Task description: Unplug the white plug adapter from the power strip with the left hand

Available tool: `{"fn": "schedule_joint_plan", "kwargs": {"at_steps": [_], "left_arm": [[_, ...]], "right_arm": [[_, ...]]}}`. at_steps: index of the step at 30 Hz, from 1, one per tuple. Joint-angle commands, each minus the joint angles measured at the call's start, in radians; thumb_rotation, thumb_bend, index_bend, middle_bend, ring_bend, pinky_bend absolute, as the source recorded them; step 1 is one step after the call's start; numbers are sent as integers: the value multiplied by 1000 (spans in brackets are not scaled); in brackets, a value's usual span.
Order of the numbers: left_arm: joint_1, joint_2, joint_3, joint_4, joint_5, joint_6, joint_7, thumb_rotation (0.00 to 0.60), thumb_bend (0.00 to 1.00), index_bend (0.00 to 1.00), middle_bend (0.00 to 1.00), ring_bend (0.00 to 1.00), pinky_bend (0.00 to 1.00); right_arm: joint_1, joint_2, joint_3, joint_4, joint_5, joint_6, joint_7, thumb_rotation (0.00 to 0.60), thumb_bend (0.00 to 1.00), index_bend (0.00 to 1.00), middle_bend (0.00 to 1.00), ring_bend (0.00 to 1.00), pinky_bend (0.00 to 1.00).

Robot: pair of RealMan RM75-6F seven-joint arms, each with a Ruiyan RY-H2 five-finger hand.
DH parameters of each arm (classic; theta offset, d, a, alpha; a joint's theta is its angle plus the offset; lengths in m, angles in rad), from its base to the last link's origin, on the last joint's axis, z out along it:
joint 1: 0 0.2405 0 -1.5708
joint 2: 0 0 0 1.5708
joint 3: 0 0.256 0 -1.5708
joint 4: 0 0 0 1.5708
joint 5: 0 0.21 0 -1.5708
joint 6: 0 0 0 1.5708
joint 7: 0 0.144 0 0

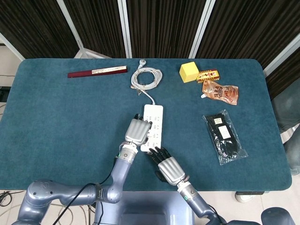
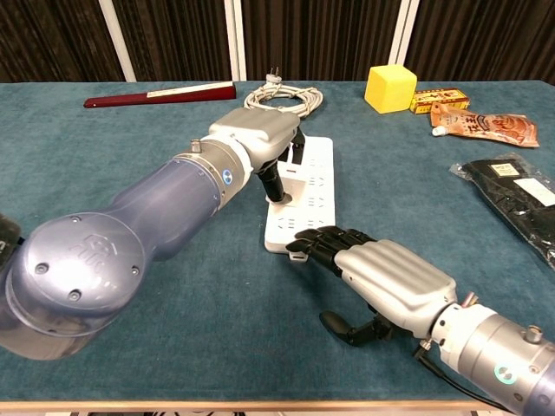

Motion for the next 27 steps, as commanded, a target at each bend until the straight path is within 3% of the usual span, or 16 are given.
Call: {"fn": "schedule_joint_plan", "kwargs": {"at_steps": [1, 20, 22, 27], "left_arm": [[1, 2, 5, -6, -1, -5, 1, 600, 358, 762, 793, 314, 199], [2, 16, 2, -36, -5, -3, -4, 600, 358, 789, 817, 347, 226], [2, 13, 5, -30, -7, -3, -5, 600, 359, 790, 821, 375, 265], [4, 9, 4, -16, -11, -6, -11, 600, 359, 791, 824, 505, 550]], "right_arm": [[0, -1, 0, 0, -1, 0, -1, 600, 479, 94, 128, 38, 65], [-1, -1, 0, -4, -2, 5, -8, 600, 479, 95, 127, 38, 65], [-2, -1, 0, -4, -1, 5, -8, 600, 478, 95, 127, 38, 65], [-2, -1, 3, -3, 1, 5, -9, 600, 479, 95, 128, 38, 65]]}}
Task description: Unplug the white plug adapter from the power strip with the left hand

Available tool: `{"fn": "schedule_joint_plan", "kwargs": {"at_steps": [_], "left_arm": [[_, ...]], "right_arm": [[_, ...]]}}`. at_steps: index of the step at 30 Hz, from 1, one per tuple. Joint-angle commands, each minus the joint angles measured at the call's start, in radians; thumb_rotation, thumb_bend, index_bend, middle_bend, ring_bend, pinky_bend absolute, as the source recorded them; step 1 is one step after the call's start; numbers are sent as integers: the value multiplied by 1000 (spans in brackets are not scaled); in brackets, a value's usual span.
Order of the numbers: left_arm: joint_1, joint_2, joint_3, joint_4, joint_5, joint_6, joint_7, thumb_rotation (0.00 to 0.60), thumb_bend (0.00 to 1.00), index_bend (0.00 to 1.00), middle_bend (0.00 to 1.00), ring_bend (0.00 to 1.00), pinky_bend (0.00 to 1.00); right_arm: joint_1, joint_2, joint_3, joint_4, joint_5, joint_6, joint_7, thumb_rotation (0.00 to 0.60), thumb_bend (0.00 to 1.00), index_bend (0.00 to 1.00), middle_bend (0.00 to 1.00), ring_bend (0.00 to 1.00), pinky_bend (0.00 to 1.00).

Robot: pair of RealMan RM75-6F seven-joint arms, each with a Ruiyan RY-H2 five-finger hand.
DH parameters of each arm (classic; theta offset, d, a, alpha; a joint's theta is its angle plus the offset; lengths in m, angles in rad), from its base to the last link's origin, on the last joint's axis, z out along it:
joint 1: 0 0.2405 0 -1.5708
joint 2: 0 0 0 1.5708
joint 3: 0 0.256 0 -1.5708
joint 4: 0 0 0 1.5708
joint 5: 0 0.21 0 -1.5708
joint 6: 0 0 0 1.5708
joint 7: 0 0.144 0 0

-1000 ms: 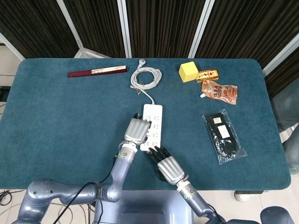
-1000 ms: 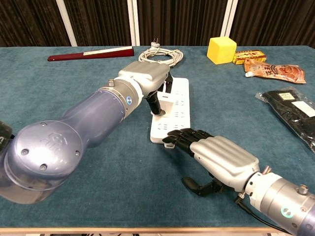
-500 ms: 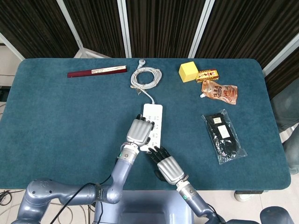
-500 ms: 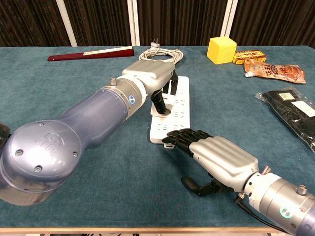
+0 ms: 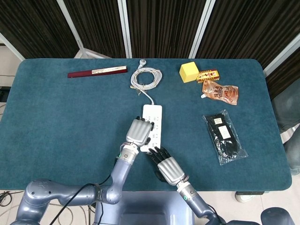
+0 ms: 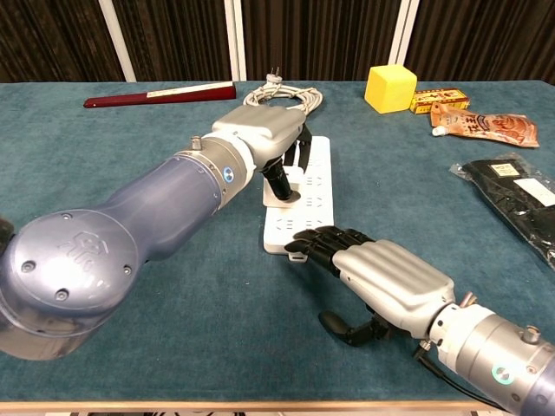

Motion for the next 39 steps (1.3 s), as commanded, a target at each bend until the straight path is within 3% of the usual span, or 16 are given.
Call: {"fn": "schedule_joint_plan", "kwargs": {"at_steps": [1, 7, 39], "left_arm": [[0, -2, -1, 7, 0, -3, -6, 600, 359, 791, 824, 517, 572], [2, 0, -2, 13, 11, -3, -21, 600, 361, 791, 823, 579, 650], [-8, 13, -30, -48, 16, 9, -41, 600, 362, 797, 829, 607, 678]], "right_arm": [[0, 0, 1, 0, 1, -1, 0, 600, 479, 95, 128, 38, 65], [0, -1, 0, -2, 0, 0, -2, 600, 479, 95, 128, 39, 65], [-3, 1, -7, -17, 2, -1, -19, 600, 479, 95, 128, 38, 65]]}}
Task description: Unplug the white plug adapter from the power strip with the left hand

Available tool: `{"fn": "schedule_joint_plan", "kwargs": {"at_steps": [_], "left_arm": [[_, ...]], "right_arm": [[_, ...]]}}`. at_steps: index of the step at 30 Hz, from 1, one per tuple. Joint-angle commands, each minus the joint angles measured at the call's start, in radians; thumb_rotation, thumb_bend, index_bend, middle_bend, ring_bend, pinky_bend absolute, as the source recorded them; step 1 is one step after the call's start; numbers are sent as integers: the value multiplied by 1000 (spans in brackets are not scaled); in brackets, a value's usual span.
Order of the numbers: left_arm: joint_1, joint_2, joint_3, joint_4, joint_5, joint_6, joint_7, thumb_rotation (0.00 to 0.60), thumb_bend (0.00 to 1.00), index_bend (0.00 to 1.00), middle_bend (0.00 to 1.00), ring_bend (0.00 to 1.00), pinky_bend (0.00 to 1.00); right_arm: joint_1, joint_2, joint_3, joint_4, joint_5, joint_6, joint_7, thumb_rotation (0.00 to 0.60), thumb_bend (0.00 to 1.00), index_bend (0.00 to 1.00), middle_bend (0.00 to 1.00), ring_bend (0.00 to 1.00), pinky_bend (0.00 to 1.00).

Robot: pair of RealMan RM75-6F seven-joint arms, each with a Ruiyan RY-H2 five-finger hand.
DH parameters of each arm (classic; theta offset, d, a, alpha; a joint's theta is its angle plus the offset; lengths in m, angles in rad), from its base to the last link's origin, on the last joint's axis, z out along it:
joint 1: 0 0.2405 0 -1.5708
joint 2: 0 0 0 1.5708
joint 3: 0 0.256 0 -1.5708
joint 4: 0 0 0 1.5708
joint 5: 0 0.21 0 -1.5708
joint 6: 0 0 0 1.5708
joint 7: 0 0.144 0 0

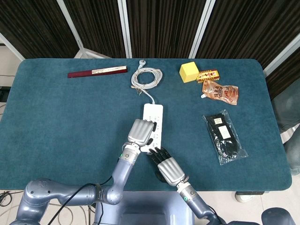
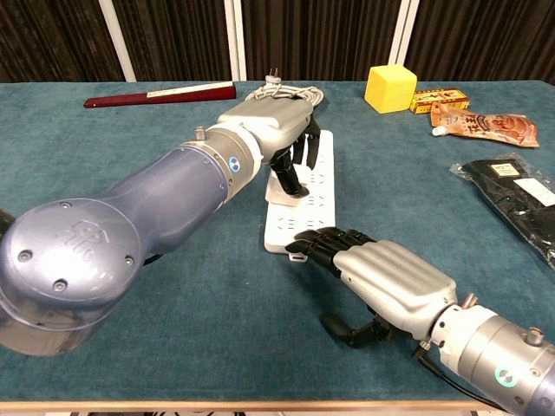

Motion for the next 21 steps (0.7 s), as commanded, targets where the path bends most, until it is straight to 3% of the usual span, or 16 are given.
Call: {"fn": "schedule_joint_plan", "kwargs": {"at_steps": [1, 11, 21], "left_arm": [[2, 4, 1, -6, -1, 0, -2, 600, 362, 797, 830, 609, 680], [4, 5, 10, -11, -10, -3, -5, 600, 363, 800, 835, 618, 695], [-8, 37, -33, -51, 1, 15, -18, 600, 363, 800, 835, 618, 695]], "right_arm": [[-1, -3, -1, 1, 1, 0, 0, 600, 479, 95, 128, 38, 65], [-1, -7, 1, 5, 1, 0, -2, 600, 478, 95, 128, 38, 65], [0, -8, 2, 3, 2, -1, -2, 600, 479, 95, 128, 38, 65]]}}
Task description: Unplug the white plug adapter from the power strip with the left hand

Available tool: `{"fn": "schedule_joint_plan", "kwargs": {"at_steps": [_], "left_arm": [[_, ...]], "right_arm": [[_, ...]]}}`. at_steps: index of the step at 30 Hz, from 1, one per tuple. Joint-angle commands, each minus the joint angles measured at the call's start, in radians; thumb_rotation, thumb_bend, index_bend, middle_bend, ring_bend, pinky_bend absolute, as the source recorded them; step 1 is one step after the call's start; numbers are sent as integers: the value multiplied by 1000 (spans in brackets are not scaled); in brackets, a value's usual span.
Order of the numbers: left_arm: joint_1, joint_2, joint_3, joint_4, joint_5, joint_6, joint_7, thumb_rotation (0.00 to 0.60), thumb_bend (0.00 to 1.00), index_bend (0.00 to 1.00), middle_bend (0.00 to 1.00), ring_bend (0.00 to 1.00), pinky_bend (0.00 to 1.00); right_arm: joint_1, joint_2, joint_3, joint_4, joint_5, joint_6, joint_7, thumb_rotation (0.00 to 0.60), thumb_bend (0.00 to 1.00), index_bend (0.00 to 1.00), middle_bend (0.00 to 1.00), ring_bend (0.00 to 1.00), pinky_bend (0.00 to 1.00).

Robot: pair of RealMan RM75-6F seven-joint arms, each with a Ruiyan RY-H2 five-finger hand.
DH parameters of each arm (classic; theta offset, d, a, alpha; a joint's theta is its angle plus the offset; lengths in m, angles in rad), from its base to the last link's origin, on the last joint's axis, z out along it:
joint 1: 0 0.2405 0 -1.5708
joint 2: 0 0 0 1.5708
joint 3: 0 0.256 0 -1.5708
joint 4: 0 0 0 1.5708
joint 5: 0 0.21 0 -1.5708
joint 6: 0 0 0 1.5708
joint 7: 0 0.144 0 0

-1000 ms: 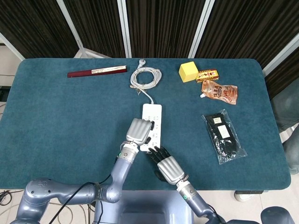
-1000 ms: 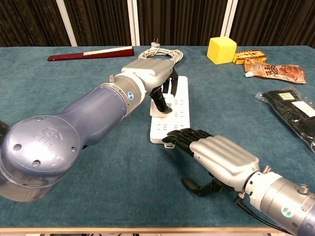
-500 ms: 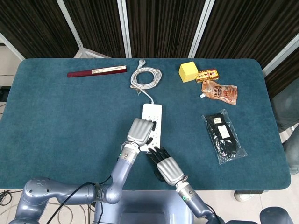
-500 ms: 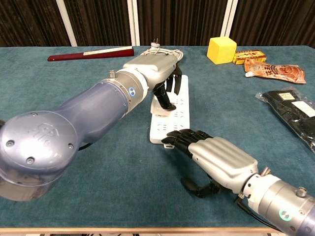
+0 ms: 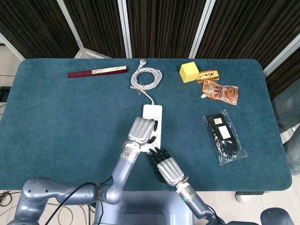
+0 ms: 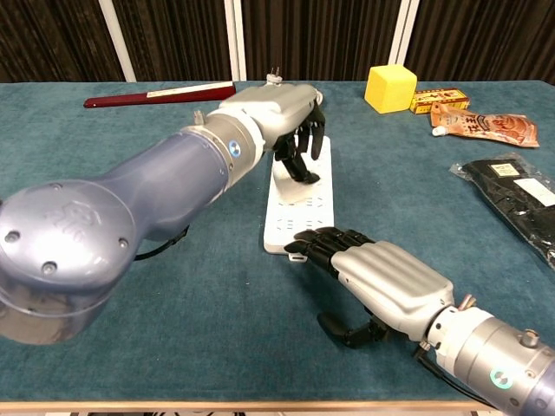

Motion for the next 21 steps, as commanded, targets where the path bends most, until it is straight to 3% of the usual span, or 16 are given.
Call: {"fn": "schedule_joint_plan", "kwargs": {"at_steps": [1, 8, 21], "left_arm": [[-1, 13, -11, -12, 3, 8, -5, 600, 363, 800, 835, 618, 695], [6, 46, -18, -32, 6, 21, -16, 600, 363, 800, 835, 618, 695], [74, 130, 44, -33, 14, 31, -52, 600, 363, 799, 835, 618, 695]], "right_arm": [[0, 0, 1, -2, -1, 1, -1, 600, 479, 95, 128, 38, 65], [1, 4, 4, -15, -5, 8, -9, 600, 479, 95, 128, 38, 65], [-1, 14, 5, -47, -4, 18, -38, 600, 479, 95, 127, 39, 65]]}}
